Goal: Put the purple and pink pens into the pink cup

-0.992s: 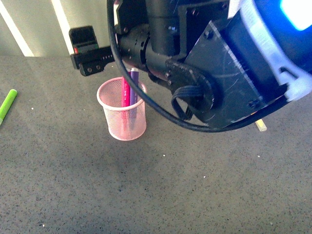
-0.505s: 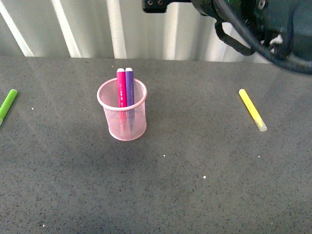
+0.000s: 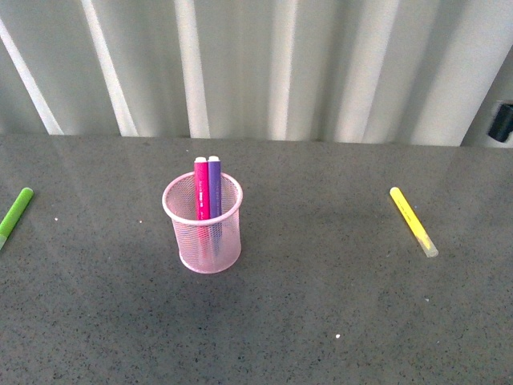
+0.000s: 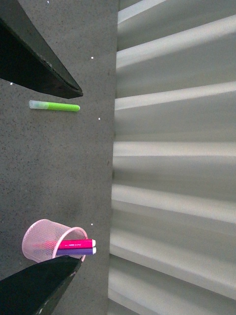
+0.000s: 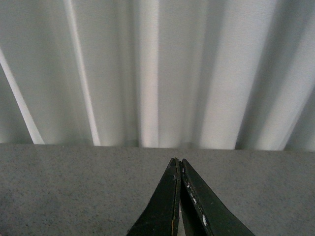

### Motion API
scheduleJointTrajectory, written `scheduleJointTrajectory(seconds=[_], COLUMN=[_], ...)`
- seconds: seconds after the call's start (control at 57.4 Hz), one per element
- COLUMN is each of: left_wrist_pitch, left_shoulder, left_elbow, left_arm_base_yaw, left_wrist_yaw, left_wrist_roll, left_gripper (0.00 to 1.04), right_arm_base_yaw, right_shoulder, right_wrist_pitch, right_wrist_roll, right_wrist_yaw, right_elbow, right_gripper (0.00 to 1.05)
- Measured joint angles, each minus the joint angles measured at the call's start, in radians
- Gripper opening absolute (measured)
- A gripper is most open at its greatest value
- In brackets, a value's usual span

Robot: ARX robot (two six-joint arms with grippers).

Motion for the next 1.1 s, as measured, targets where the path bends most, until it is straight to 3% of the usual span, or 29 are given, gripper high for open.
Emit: scheduleJointTrajectory(seconds=[0.331,0.592,0.714,1.097], left_wrist_pitch=[0.0,0.0,0.0,0.0], left_shoulder=[0.0,0.0,0.0,0.0], left_elbow=[0.0,0.0,0.0,0.0], left_arm_base_yaw=[0.0,0.0,0.0,0.0], left_wrist_yaw=[0.0,0.001,0.0,0.001], left_wrist_roll=[0.0,0.0,0.0,0.0], left_gripper=[0.98,0.98,0.98,0.98], right_arm_base_yaw=[-0.101,-0.163,-0.239,-0.249], right_shoulder=[-0.257,-0.513,-0.632,-0.931], right_wrist_pitch=[-0.103,-0.275,-0.37,-0.633], right_wrist_roll=[0.002,0.002,0.003,0.006], right_wrist_yaw=[-0.089,-0.145,-0.222,-0.227], right_elbow=[-0.162,-0.243,-0.266,-0.277], right_gripper=[0.03,0.03,0.03,0.03])
